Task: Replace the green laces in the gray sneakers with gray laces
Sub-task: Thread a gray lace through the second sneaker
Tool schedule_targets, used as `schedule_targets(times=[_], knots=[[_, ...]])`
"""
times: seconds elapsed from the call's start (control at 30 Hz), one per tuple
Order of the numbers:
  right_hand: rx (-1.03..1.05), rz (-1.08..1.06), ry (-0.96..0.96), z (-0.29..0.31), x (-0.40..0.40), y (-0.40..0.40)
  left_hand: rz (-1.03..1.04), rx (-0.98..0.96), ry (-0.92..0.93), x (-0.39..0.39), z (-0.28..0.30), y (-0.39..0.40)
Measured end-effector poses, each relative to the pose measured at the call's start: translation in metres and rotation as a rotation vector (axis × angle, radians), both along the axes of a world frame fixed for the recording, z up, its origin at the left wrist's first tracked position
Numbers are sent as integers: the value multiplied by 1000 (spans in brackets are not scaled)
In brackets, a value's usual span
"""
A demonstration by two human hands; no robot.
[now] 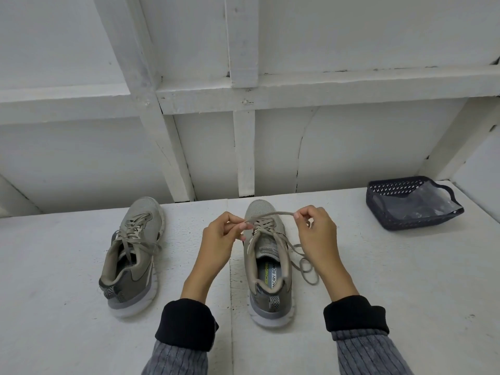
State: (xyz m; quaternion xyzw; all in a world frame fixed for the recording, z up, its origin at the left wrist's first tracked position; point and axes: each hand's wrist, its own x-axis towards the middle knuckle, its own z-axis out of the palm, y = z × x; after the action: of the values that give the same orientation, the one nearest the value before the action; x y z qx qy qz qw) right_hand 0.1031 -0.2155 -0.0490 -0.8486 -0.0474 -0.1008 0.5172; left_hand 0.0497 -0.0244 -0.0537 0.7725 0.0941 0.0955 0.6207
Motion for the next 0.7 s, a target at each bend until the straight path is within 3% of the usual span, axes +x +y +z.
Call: schedule_targets(times=[0.07, 0.13, 0.27, 0.53, 0.7], knots=[[-80, 18, -39, 3, -3, 4, 62, 15, -10, 1, 0, -4], [-60, 170, -21, 8, -7, 10, 83, 76, -19, 2, 0, -7], [10, 462, 194, 10, -10, 23, 75, 127, -39, 1, 0, -13], [-25, 191, 104, 0, -5, 19, 20, 224, 88, -3, -12, -15], [-94, 194, 79, -8, -11, 27, 97, 54, 143, -4, -23, -14]])
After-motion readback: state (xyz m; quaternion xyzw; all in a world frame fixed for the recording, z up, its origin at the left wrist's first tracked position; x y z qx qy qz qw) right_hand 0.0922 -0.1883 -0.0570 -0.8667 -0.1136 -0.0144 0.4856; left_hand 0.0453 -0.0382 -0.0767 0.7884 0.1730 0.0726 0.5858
